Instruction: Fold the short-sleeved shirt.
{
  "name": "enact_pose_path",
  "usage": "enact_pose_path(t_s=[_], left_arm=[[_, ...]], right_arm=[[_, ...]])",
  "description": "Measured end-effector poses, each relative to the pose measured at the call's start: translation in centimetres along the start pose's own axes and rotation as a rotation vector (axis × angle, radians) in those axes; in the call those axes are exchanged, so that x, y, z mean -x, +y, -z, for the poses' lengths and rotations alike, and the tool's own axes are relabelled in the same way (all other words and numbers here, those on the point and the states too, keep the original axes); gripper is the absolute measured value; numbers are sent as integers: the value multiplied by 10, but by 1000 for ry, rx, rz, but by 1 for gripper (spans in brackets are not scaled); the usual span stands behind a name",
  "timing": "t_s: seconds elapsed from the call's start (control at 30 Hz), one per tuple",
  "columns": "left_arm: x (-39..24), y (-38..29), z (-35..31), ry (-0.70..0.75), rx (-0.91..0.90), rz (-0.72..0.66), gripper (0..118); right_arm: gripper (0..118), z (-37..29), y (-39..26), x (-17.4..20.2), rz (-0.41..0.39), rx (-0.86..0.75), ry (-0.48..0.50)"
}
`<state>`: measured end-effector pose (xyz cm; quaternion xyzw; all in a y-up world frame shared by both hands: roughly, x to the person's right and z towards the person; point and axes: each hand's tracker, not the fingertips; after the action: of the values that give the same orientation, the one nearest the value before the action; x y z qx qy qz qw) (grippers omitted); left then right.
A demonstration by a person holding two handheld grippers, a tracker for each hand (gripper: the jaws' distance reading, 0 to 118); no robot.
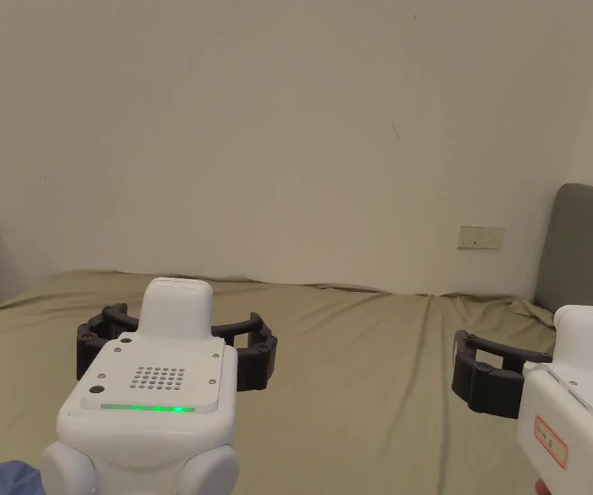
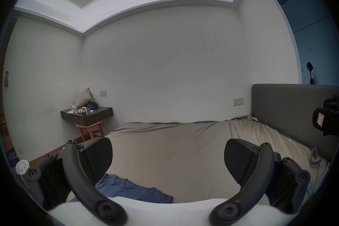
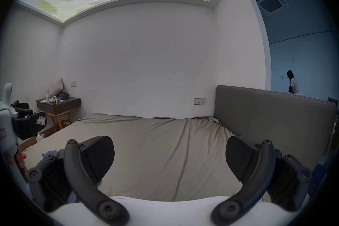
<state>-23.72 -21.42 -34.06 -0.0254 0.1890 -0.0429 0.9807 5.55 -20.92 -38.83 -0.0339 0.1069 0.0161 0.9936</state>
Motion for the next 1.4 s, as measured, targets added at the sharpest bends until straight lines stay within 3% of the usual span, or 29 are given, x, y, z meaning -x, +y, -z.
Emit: enact_pose_path(t_s=[0.3, 0.37, 0.4, 0.43, 0.47, 0.5, 0.57, 0.63, 0.67, 0.7, 0.73, 0.8, 0.87, 0.93, 0.97, 1.03, 1.1, 1.13, 1.17, 1.2, 1.3, 1.33, 1.4], left_arm=[[3, 6, -3, -26, -7, -7, 118], [22, 12, 1, -97, 16, -153, 118], [40, 13, 3, -155, 19, -333, 118], [67, 7, 9, -239, 39, -643, 118], [90, -4, 16, -296, 81, -923, 118], [108, -17, 23, -324, 133, -1148, 118], [130, -55, 38, -328, 292, -1534, 118], [134, -93, 39, -313, 441, -1697, 118], [135, -105, 39, -285, 479, -1700, 118], [135, -111, 38, -236, 503, -1670, 118], [136, -111, 35, -176, 514, -1590, 118], [135, -97, 30, -91, 458, -1402, 118], [131, -65, 27, -76, 337, -1147, 118], [109, -22, 17, -75, 203, -764, 118], [94, -3, 10, -41, 133, -534, 118], [59, 14, 0, 59, 15, -120, 118], [31, 11, -13, 193, -85, 99, 118], [25, 6, -17, 184, -135, 101, 118], [24, -2, -19, 141, -164, 84, 118], [22, -4, -21, 92, -162, 46, 118], [20, -4, -18, 45, -64, -32, 118], [19, -3, -17, 41, -50, -54, 118], [18, 0, -16, 39, -55, -78, 118]], right_arm=[[118, 3, 6, -2, 17, 14, -7], [118, -1, 23, 7, -27, 73, -60], [118, -6, 36, 17, -80, 31, -50], [118, -14, 48, 29, -204, -35, 13], [118, -19, 58, 45, -409, -88, 84], [118, -24, 60, 61, -634, -135, 124], [118, -33, 40, 93, -1184, -301, 149], [118, -33, 5, 107, -1691, -398, 196], [118, -30, -4, 113, -1807, -328, 202], [118, -28, -11, 119, -1845, -249, 205], [118, -22, -17, 121, -1798, -189, 223], [118, -13, -11, 125, -1620, -162, 216], [118, -3, 8, 117, -1374, -196, 133], [118, 4, 30, 103, -1046, -202, 51], [118, 7, 39, 93, -845, -191, 26], [118, 7, 52, 58, -380, -109, 94], [118, 6, 46, 21, 63, -12, 276], [118, -1, 41, 9, 224, 13, 338], [118, -2, 31, -1, 319, 29, 373], [118, -4, 24, -3, 306, 37, 356], [118, -14, 16, 5, 98, -26, 177], [118, -15, 16, 5, 78, -38, 151], [118, -12, 21, 4, 104, -30, 199]])
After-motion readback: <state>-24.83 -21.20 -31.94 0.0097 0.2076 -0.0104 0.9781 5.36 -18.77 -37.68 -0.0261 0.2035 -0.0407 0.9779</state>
